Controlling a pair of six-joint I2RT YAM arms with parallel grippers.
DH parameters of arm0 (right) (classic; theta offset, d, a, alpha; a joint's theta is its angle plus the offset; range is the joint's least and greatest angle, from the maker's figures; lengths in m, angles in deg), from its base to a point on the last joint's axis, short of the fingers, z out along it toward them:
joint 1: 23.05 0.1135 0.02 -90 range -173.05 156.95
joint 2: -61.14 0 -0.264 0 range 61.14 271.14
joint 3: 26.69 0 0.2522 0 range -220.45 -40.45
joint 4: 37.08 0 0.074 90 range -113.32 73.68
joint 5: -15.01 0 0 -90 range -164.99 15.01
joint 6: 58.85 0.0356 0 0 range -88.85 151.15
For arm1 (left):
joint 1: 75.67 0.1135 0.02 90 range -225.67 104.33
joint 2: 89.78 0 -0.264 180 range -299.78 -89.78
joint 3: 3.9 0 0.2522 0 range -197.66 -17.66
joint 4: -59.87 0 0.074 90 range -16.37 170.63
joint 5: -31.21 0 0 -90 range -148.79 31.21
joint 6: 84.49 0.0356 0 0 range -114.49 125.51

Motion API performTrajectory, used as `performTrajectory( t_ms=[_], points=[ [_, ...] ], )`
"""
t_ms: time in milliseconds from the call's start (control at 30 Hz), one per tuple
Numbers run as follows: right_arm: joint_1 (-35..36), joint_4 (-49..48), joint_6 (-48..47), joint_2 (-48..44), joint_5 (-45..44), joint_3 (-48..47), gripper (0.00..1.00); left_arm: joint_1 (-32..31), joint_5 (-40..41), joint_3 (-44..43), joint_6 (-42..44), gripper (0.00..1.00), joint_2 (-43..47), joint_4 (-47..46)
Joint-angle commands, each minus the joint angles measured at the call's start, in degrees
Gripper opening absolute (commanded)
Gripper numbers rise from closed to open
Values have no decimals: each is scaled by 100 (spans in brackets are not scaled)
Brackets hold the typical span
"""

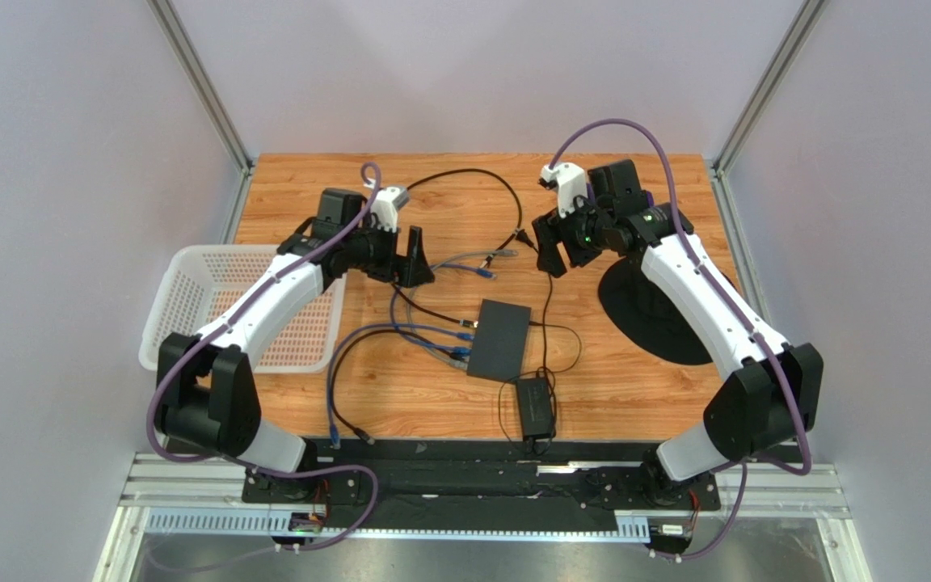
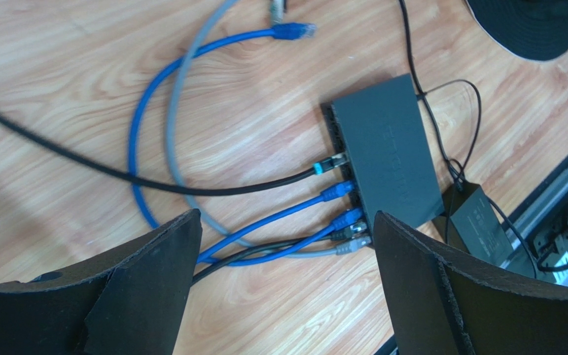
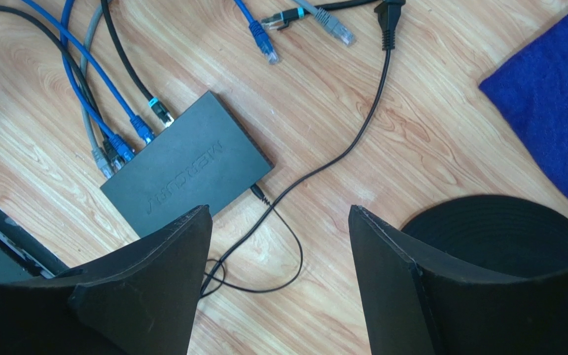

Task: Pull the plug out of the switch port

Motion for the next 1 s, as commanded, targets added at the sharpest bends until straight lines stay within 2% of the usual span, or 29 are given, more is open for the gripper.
performTrajectory(
  t_ms=[0,100,233,333,467,600,700,967],
  points=[
    [-51,-151,-89,-265,-256,398,72,-426,-343,-193,-133,94,-437,-474],
    [-192,-299,-45,-229,-2,591,72,-497,-300,-772,218,94,-718,-220],
    [-341,-651,69,-299,200,864,72,-497,-150,-2114,508,95,-1325,798],
    [-394,-880,-1,-378,306,1207,72,-488,-246,-2451,212,95,-1773,959],
    [-395,-994,-194,-449,368,1488,70,-497,-308,-2189,-27,94,-1959,678],
    [-403,-916,-827,-519,421,1769,70,-497,-501,-1995,-176,93,-2187,625],
    [-421,-687,-1047,-353,788,1814,69,-541,-686,-1942,-203,92,-2328,494],
    [-421,-1626,357,481,1150,1586,62,-655,-661,-2215,-133,91,-2662,651]
  ],
)
